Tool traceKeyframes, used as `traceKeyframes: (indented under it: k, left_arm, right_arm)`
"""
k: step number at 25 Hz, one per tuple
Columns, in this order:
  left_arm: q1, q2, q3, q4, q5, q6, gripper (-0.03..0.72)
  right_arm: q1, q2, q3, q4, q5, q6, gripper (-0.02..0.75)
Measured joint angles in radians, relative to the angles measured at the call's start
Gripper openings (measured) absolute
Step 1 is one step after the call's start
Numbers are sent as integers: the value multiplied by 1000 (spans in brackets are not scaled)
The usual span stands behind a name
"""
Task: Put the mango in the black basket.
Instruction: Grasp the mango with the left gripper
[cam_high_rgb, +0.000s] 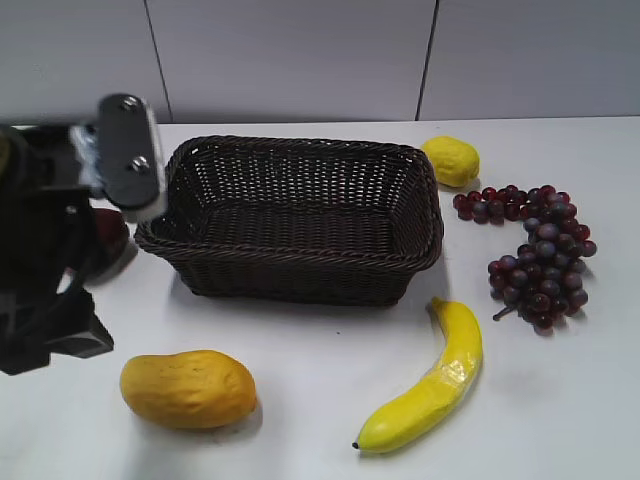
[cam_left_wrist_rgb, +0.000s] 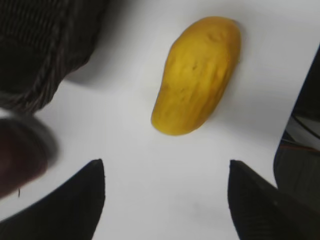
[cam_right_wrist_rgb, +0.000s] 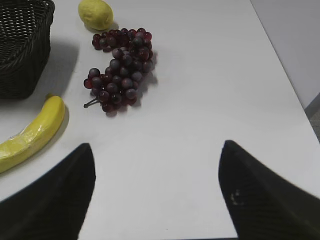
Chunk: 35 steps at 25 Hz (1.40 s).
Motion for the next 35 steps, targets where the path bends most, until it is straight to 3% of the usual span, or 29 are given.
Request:
traceKeyframes:
  k: [4, 9, 17, 28, 35]
  left_arm:
    - [-45, 85, -6, 0, -43, 159, 581]
    - [-55, 198, -8, 18, -88, 230, 581]
    - [-58, 346, -9, 18, -163, 244, 636]
    - [-58, 478, -9, -23, -293, 226, 644]
    - [-60, 485, -10, -69, -288, 218, 577]
  right_arm:
    - [0, 0, 0, 0, 0, 1, 587]
    - [0, 0, 0, 0, 0, 1, 587]
    - [0, 0, 0, 0, 0, 1, 587]
    - [0, 0, 0, 0, 0, 1, 587]
    - [0, 0, 0, 0, 0, 1, 587]
